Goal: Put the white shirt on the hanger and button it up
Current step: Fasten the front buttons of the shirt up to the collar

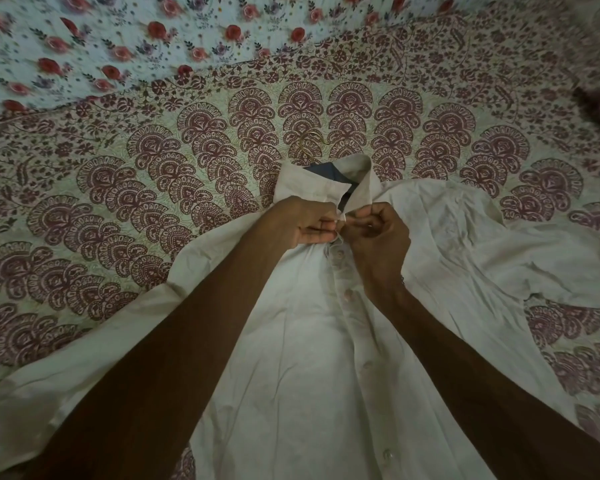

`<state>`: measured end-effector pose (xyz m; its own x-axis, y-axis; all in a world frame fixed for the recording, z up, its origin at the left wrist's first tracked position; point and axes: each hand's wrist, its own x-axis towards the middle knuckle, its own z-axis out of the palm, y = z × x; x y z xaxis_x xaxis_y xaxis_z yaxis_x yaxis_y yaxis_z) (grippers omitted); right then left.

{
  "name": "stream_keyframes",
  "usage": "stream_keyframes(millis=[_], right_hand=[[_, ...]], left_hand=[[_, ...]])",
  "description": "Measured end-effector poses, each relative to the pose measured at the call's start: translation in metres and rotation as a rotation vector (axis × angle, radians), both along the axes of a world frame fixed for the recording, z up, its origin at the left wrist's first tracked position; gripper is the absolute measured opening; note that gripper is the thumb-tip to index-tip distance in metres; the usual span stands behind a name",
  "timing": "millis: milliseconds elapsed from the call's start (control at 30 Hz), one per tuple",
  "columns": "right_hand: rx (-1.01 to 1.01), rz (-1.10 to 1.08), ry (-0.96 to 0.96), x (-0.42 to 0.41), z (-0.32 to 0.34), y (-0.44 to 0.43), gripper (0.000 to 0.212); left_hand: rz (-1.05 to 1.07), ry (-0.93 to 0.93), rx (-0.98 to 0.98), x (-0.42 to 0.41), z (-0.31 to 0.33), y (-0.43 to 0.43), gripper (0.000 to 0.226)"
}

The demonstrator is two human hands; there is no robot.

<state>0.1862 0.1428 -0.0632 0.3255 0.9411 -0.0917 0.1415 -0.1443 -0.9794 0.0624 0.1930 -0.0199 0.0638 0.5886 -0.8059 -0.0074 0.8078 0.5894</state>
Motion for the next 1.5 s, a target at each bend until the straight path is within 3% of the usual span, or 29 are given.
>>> stream_keyframes(millis=[200,333,467,700,833,1167,1400,1500], right_hand=[[0.137,0.053,-0.126,0.003,-0.003,-0.005,0.018],[0.049,0.084,-0.078,0.007,-0.006,0.001,0.025],[-0.057,0.102,0.039,0.010,-0.004,0.011,0.038],[-0.051,0.093,-0.017,0.005,-0.001,0.018,0.040],[-0.012,0.118,-0.058,0.003,0.002,0.020,0.041],[0.039,0.106,-0.053,0.000,0.002,0.022,0.045],[0.112,0.148,-0.202,-0.001,0.003,0.017,0.046],[0.089,0.170,-0.193,0.002,0.005,0.020,0.045]], left_hand=[[-0.101,0.020,-0.015,-0.003,0.005,0.003,0.013],[-0.168,0.034,0.012,-0.006,0.004,0.006,0.011],[-0.175,0.069,0.176,-0.010,-0.003,0.004,0.008],[-0.110,0.052,0.341,-0.019,-0.018,-0.003,0.006],[-0.089,0.022,0.361,-0.022,-0.018,-0.004,0.013],[-0.036,0.171,0.418,-0.017,-0.026,0.002,0.010],[-0.072,0.280,0.413,-0.008,-0.030,-0.004,0.012],[-0.068,0.206,0.400,-0.010,-0.029,-0.004,0.017]])
